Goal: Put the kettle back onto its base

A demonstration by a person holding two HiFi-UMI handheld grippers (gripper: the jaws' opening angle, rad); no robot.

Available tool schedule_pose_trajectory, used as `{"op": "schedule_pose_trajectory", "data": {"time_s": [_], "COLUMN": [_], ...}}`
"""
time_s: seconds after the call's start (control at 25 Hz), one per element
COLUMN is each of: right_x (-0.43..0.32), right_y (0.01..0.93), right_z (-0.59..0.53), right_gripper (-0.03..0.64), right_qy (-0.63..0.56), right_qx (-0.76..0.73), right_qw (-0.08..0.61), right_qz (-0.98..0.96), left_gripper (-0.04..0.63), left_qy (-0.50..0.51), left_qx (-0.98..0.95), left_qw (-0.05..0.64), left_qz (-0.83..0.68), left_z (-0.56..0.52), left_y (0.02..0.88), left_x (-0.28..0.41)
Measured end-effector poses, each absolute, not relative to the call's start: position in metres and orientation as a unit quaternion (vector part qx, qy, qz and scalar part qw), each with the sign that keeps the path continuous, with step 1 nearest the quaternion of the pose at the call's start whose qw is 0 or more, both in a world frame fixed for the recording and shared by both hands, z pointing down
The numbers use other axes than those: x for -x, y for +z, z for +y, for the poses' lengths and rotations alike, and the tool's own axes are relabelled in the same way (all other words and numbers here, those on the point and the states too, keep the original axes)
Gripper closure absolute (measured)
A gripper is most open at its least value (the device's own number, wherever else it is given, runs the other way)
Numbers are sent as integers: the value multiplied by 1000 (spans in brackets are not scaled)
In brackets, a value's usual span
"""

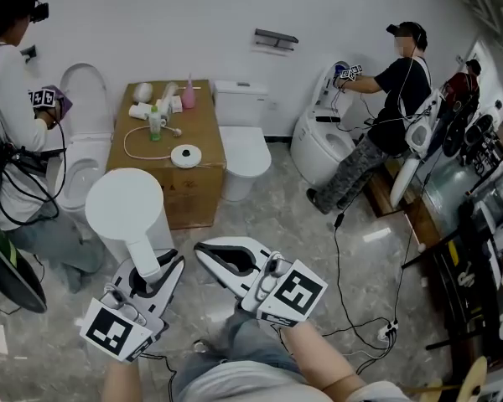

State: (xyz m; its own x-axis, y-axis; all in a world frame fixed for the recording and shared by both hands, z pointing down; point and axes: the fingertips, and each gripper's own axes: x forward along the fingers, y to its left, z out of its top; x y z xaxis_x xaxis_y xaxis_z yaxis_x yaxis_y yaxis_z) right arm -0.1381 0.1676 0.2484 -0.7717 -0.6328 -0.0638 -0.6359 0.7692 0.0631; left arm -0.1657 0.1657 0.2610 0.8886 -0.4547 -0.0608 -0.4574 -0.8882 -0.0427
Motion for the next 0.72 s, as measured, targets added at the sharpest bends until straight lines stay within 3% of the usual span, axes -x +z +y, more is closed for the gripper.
{"op": "schedule_pose_trajectory", "data": {"time_s": [0.72], "right_x": [35], "right_y": [248], "right_z": [62], "right_gripper": [609], "right_qy": [41], "right_qx": [278], "right_qw": [25], "right_qz": [959], "left_gripper": [541], "left_qy": [34], "left_qx": [960], "left_qw": [29], "left_qz": [276], "left_z": [67], "left_y": [257], "left_x": [59]}}
